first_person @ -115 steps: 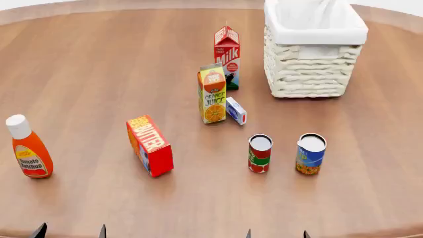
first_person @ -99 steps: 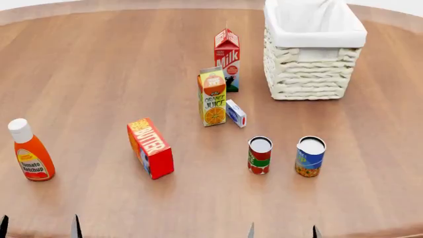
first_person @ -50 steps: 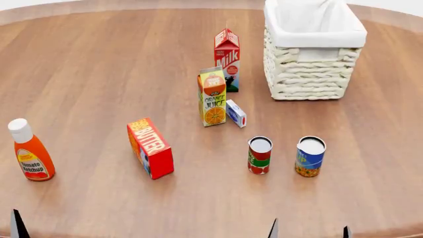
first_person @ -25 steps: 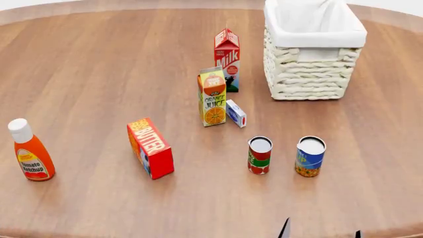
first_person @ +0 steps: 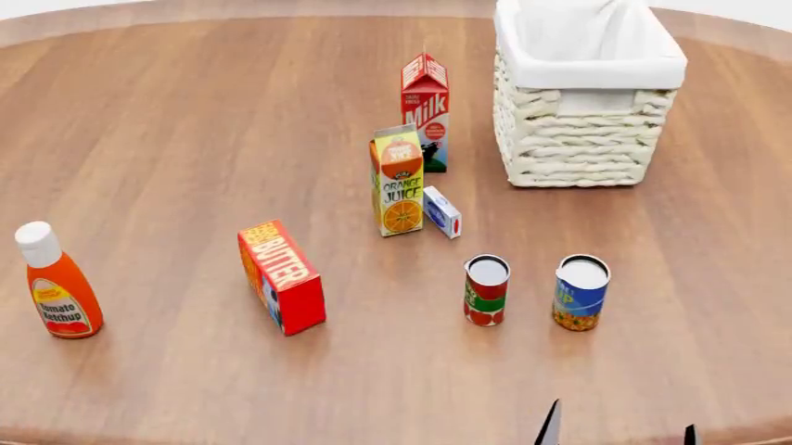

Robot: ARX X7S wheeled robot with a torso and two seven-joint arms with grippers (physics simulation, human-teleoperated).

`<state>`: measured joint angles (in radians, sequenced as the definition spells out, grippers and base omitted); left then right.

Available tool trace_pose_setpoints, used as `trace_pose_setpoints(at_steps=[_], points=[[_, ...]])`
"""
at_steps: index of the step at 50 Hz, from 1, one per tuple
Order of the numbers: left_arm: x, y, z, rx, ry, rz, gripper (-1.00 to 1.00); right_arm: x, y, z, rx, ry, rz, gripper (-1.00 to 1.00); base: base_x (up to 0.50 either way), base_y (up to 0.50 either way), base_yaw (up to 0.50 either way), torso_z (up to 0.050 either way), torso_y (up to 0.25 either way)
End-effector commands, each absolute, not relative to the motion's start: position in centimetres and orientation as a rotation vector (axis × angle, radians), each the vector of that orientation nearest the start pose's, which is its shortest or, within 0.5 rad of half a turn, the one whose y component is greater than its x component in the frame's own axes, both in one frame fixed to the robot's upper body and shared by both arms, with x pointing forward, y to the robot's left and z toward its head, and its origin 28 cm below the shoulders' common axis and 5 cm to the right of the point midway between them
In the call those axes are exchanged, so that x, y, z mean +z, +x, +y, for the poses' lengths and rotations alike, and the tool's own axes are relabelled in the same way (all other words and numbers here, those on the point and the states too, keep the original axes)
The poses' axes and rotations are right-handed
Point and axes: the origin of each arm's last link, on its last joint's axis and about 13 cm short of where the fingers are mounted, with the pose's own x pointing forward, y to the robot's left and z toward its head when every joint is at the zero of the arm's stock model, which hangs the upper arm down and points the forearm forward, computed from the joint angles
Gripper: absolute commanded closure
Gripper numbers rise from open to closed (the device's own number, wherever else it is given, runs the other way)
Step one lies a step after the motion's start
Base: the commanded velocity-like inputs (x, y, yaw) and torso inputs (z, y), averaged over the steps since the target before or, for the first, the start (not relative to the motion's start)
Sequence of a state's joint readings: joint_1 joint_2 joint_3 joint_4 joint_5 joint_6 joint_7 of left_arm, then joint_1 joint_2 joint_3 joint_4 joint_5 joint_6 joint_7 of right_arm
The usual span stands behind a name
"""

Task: Pick up the alphabet soup, and put it in the basket.

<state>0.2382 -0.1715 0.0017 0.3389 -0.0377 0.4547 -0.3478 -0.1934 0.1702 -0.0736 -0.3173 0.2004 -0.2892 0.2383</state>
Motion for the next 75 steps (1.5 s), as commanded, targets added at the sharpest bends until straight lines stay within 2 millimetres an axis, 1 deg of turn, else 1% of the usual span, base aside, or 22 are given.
trace_pose_setpoints(at_steps=[1, 11, 25, 40, 54, 63, 68, 69, 75], points=[[7.6, 15.9, 23.2, 0.254, 0.013, -0.573, -1.00, 7.2, 16.8, -12.0, -0.142, 0.115, -0.406, -1.00, 0.00, 0.00, 0.00, 0.000, 0.000], [7.8, 15.3, 23.0, 0.258, 0.008, -0.586, -1.00, 7.4, 16.4, -12.2, -0.159, 0.123, -0.416, -1.00, 0.00, 0.00, 0.00, 0.000, 0.000], [7.9, 14.9, 23.2, 0.255, 0.007, -0.596, -1.00, 7.4, 16.6, -12.2, -0.172, 0.140, -0.415, -1.00, 0.00, 0.00, 0.00, 0.000, 0.000], [7.6, 15.6, 23.3, 0.243, 0.017, -0.581, -1.00, 7.2, 17.1, -12.1, -0.166, 0.135, -0.395, -1.00, 0.00, -0.09, 0.00, 0.000, 0.000], [7.5, 15.8, 23.2, 0.239, 0.020, -0.576, -1.00, 7.2, 16.9, -12.1, -0.162, 0.133, -0.401, -1.00, 0.00, -0.10, 0.00, 0.000, 0.000], [7.0, 16.3, 23.0, 0.204, 0.048, -0.479, -1.00, 7.3, 16.9, -12.0, -0.160, 0.134, -0.403, -1.00, 0.00, -0.04, 0.00, 0.000, 0.000], [7.0, 16.4, 23.0, 0.204, 0.051, -0.470, -1.00, 7.3, 16.8, -12.1, -0.158, 0.135, -0.403, -1.00, 0.00, -0.03, 0.00, 0.000, 0.000], [6.6, 16.6, 22.8, 0.178, 0.099, -0.427, -1.00, 7.2, 16.9, -12.1, -0.157, 0.133, -0.401, -1.00, 0.00, -0.03, 0.00, 0.000, 0.000], [6.6, 16.6, 22.8, 0.179, 0.098, -0.428, -1.00, 7.3, 16.9, -12.1, -0.158, 0.132, -0.400, -1.00, 0.00, -0.07, 0.00, 0.000, 0.000]])
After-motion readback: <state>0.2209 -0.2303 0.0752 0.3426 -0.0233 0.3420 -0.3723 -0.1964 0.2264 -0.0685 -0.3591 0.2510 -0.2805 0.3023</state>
